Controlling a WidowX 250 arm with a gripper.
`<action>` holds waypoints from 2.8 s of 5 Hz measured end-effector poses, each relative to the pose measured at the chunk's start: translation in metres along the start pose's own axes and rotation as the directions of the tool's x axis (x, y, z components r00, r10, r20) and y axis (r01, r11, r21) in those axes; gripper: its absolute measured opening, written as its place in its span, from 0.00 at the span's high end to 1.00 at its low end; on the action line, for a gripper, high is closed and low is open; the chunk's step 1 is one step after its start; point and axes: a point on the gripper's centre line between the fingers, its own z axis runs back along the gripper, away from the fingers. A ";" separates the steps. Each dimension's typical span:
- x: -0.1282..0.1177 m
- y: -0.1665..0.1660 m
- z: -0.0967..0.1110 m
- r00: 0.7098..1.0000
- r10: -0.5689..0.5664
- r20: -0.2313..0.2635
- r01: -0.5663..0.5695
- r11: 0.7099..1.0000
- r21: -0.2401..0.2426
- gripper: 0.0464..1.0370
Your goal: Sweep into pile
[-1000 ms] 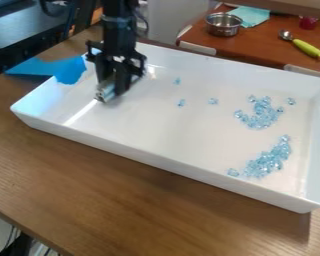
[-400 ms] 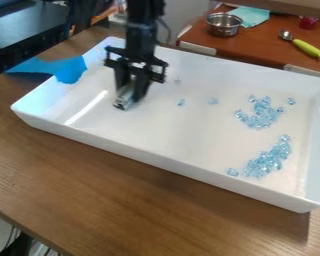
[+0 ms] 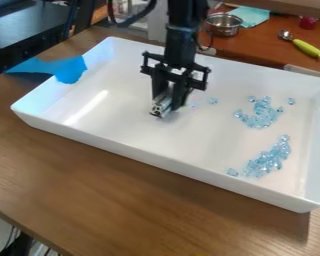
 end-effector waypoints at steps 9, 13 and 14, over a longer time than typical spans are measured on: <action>-0.005 -0.098 -0.008 0.921 -0.390 0.011 0.385 0.913 0.134 0.66; -0.033 -0.097 -0.010 0.859 -0.510 -0.032 0.509 0.849 0.144 0.66; -0.018 -0.073 0.005 0.870 -0.492 0.025 0.485 0.864 0.131 0.66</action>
